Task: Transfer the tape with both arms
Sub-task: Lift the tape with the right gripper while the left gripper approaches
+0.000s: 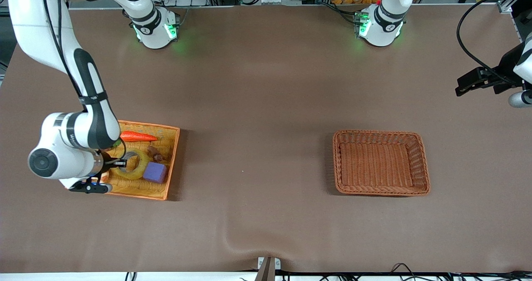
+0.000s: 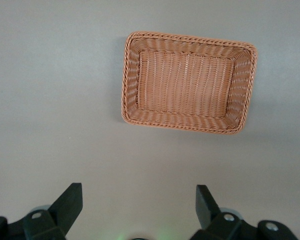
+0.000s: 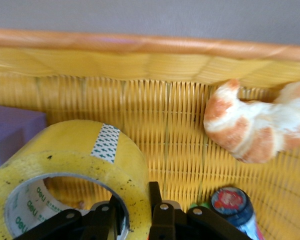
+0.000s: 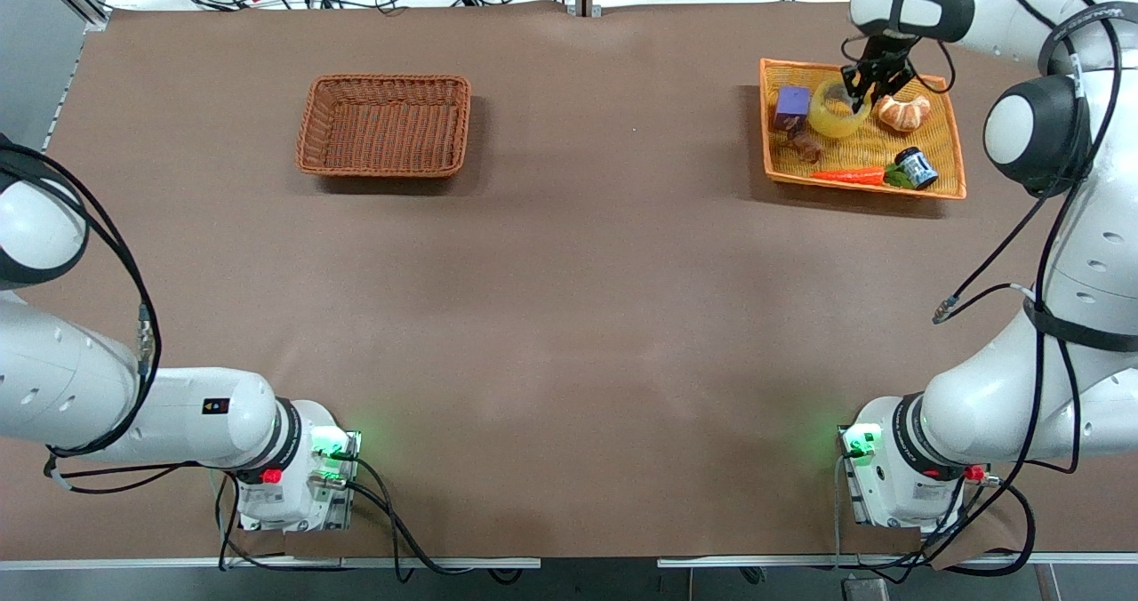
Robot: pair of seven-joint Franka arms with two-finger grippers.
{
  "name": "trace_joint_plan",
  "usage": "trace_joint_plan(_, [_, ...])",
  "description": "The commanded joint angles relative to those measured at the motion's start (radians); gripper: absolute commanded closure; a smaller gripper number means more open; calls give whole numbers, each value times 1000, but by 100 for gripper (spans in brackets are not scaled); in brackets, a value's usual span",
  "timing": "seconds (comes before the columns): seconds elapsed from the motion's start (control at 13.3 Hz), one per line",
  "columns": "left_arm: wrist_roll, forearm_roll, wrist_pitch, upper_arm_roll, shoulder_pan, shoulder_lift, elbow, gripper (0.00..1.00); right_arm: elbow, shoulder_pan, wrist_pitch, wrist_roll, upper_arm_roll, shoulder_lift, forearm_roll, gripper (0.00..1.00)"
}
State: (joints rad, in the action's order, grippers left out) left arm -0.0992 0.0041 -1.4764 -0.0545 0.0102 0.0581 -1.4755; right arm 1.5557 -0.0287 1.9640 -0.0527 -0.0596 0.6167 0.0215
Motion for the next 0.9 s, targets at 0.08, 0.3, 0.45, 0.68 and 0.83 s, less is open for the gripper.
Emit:
trace_joint_plan(0.08, [0,17,-10,-4,-3,3,-3,0,-16,-14,-39,19,3,-75,-9,100])
trace_joint_plan(0.3, [0,17,-12,-4,-6,12,-2,0,-58,-97,-39,25,3,-89,-12,100])
trace_joint_plan(0.45, [-5,16,-16,-4,-22,23,0,0,-72,-175,-39,11,3,-87,-18,100])
trace_joint_plan(0.68, [-62,19,-19,-8,-56,28,1,0,-77,-343,-36,-206,3,-58,-55,100])
trace_joint_plan(0.83, [-124,19,-27,-11,-79,48,1,0,-77,-474,-25,-428,3,-20,-80,100])
